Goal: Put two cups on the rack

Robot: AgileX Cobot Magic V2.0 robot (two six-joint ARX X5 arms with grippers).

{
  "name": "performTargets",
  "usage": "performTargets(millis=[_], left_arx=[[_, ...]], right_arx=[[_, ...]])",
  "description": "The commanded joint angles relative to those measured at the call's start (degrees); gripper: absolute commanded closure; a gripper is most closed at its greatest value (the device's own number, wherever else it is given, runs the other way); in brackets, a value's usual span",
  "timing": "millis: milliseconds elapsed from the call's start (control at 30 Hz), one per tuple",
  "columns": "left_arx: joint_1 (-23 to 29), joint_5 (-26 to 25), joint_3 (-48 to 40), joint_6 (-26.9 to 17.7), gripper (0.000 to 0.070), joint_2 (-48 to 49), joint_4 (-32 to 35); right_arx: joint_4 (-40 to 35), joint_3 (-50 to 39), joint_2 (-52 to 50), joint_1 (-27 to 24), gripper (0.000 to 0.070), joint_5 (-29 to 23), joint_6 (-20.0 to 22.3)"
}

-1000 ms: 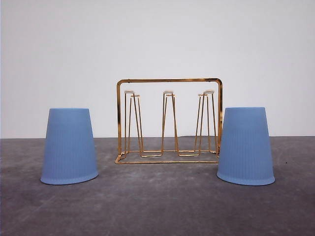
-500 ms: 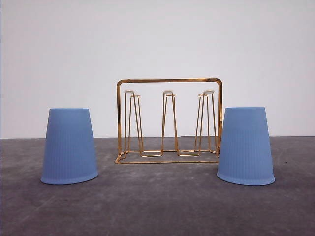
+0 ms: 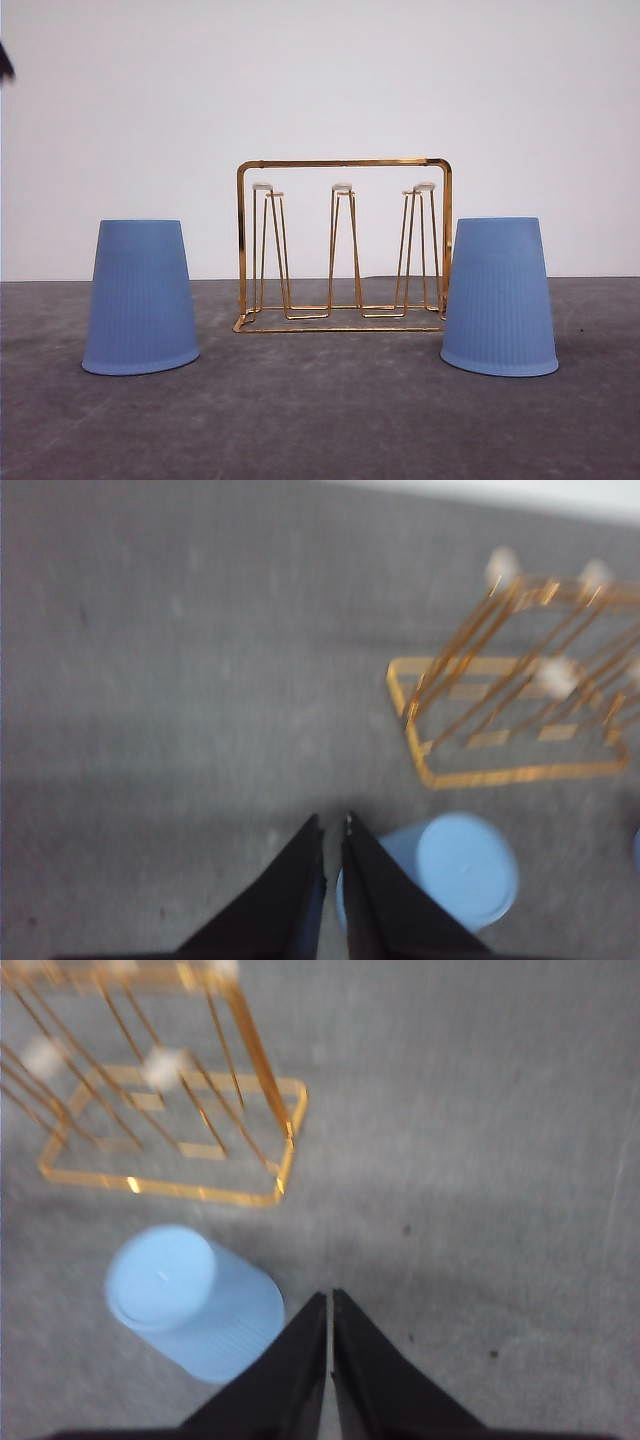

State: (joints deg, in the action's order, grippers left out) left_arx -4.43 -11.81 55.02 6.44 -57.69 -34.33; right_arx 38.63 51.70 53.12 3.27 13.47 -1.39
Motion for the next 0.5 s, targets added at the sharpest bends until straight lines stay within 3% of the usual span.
performTargets(millis=[0,133,200,267,333,367,400,467], left_arx=[[-0.2,-0.04,0.87,-1.9,0.0684,-1.03,0.61],[-0.2,-0.07,0.87,-1.93,0.0678,-2.66,0.43],[-0.2,-0.1,0.87,-1.93,0.0655,-2.68,0.43],[-0.2,-0.37,0.87,-1.92,0.053,-2.67,0.24],[-0.22,-1.64,0.87,-1.92,0.0295,-2.67,-0.45],[-0.23,-2.51,0.87,-1.9,0.0203,-2.67,-0.68],[-0.35,-3.26,0.87,-1.89,0.0149,-2.67,-0.77],[-0.97,-4.22,0.87,-1.45,0.0127,-2.67,-0.68]], right_arx=[[-0.52,0.7,1.01,0.09,0.0694,0.04,2.21],[-0.41,0.7,2.65,0.09,0.0671,0.1,2.29],[-0.41,0.7,2.63,0.09,0.0559,0.19,2.5],[-0.29,0.7,2.61,0.09,0.0288,0.24,2.92],[0.14,0.7,2.61,0.1,0.0071,0.28,3.3],[0.31,0.7,2.61,0.11,0.0015,0.33,3.37],[0.41,0.7,2.62,0.14,0.0014,0.68,3.35],[0.41,0.7,2.63,0.36,0.0014,1.66,3.35]])
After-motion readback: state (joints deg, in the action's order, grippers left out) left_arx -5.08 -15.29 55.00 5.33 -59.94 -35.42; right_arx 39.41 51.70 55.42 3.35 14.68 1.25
